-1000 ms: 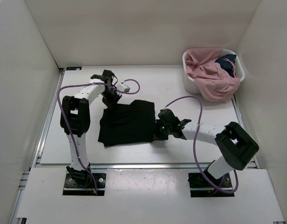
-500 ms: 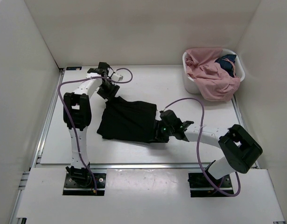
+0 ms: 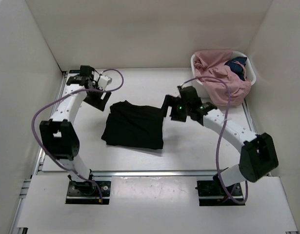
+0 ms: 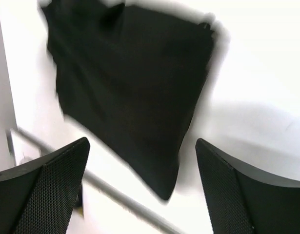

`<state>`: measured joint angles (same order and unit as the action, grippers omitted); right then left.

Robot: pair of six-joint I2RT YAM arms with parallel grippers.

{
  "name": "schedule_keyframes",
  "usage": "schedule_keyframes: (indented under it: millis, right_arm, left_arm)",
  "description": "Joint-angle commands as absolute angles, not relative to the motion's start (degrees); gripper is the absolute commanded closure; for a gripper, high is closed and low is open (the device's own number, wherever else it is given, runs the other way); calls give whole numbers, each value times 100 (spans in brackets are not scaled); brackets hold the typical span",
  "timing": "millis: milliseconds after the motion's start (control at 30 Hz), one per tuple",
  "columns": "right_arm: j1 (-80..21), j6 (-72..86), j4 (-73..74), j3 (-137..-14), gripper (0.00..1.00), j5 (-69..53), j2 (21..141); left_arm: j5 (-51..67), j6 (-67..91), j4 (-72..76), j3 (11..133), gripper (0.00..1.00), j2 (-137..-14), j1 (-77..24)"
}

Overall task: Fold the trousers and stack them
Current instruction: Fold the trousers

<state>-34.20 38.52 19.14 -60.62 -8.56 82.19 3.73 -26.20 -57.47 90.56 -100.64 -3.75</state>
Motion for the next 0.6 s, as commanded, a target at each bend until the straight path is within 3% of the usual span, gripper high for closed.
schedule_keyframes:
  millis: [0,267,367,400,500,533,567]
  right_arm:
    - [-2971,3744,1679,-6564,7,-984,9153]
    - [-2672,4183,1214,-7682,7,-1396,11037]
    - [-2672,4490,846,-7691,14,-1511,11249]
    - [-2620,4630,757,-7638,25,-1512,11337]
    - [-2567,4833,537,-7638,49,-1512,11399]
    - [-2566,4947,467,-7638,70,-1364,11452]
    - [-2505,5009,466,-7638,79,-1284,11452]
  left_arm:
    - [974,-2742,-6117,7871,10,-9765,-492]
    - [1433,-2514,-5924,6952,13,-9861,-492]
    - [1687,-2391,-5810,6882,21,-10010,-492]
    - [1757,-2391,-5810,6882,40,-10089,-492]
    - [2021,-2391,-5810,6777,64,-10221,-492]
    - [2100,-2391,-5810,6776,72,-10222,-440]
    - [2170,-2391,-5810,6637,86,-10274,-439]
